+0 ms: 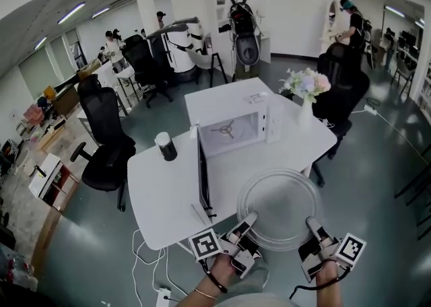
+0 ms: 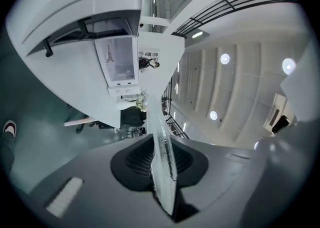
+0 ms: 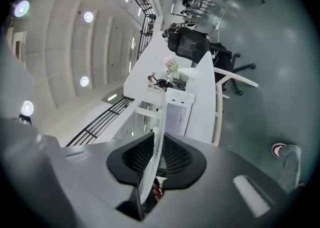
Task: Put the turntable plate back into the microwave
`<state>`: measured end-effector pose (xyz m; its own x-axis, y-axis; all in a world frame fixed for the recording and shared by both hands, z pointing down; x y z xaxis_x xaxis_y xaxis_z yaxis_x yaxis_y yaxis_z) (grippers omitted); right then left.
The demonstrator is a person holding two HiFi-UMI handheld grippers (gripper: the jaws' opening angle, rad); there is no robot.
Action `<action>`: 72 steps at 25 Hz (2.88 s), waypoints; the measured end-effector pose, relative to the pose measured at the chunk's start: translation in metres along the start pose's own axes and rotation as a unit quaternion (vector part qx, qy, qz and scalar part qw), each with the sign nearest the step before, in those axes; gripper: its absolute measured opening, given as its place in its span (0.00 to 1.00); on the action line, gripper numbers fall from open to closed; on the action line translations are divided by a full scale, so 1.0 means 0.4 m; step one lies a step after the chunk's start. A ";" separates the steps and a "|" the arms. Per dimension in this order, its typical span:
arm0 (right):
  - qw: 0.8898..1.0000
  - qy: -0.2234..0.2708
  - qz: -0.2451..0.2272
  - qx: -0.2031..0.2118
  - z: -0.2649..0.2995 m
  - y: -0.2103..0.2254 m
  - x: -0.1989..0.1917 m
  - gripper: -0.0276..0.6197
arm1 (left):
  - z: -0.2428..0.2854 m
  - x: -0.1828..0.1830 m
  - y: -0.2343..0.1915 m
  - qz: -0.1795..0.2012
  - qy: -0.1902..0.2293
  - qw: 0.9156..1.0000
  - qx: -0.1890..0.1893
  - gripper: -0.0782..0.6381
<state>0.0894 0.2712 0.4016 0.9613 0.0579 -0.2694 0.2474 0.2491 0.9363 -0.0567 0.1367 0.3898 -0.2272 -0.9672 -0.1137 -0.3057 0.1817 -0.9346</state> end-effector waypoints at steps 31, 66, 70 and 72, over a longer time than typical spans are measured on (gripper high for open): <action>0.989 -0.141 -0.030 0.006 0.615 -0.021 0.347 0.13 | 0.382 0.380 -0.225 0.019 0.118 0.992 0.031 0.16; 0.918 -0.376 0.040 0.121 0.931 -0.006 0.271 0.11 | 0.277 0.487 -0.345 0.083 0.313 0.945 0.055 0.17; 0.922 -0.363 0.056 0.122 0.941 0.019 0.266 0.11 | 0.277 0.503 -0.369 0.090 0.294 0.950 0.058 0.17; 0.924 -0.358 0.062 0.122 0.948 0.034 0.263 0.11 | 0.277 0.510 -0.385 0.094 0.286 0.952 0.062 0.17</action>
<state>0.2399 -0.0861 0.4714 0.7968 -0.6038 -0.0212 0.0668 0.0532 0.9963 0.0466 -0.1082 0.4733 -0.7439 -0.6587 -0.1129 -0.1077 0.2849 -0.9525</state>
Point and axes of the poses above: the fingertips, and each gripper's own axes: z forward along the fingers, y to its right, x out of its top, the point moved 1 cm from there along -z, backward along the fingers, and after that the axes turned 11 degrees about -x, right-handed, at the moved point
